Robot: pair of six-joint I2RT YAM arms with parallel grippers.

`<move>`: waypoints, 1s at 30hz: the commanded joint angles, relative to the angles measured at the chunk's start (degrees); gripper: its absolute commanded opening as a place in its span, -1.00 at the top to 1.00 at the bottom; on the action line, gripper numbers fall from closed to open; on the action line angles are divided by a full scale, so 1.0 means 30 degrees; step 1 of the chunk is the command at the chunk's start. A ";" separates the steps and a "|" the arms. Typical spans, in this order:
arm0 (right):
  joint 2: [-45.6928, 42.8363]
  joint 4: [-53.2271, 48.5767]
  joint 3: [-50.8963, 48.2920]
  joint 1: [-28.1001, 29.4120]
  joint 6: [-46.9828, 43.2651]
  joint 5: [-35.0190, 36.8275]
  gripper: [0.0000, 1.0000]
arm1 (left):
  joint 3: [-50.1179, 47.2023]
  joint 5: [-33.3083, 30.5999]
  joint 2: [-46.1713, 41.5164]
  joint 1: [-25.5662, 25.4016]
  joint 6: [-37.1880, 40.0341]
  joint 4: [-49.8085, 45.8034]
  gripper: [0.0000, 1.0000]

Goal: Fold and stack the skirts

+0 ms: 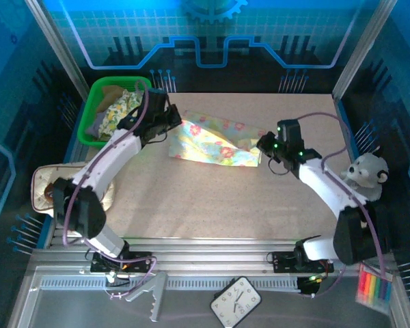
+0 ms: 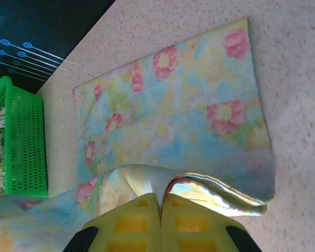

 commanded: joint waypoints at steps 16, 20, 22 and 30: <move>0.7996 -0.1428 0.7218 -0.2612 -0.1886 -0.2802 1.00 | 0.9331 0.0329 0.7903 0.1135 0.3249 -0.0594 1.00; 0.9045 -0.1381 0.7671 -0.2932 -0.1714 -0.3251 1.00 | 1.0199 0.0816 0.9006 0.1172 0.3266 -0.0838 1.00; 0.9530 -0.1362 0.7879 -0.3033 -0.1677 -0.3327 1.00 | 1.0364 0.0972 0.9396 0.1172 0.3339 -0.0601 1.00; 1.0895 -0.1274 0.8701 -0.3167 -0.1477 -0.3781 1.00 | 1.1029 0.0908 1.0467 0.1289 0.2867 -0.0772 1.00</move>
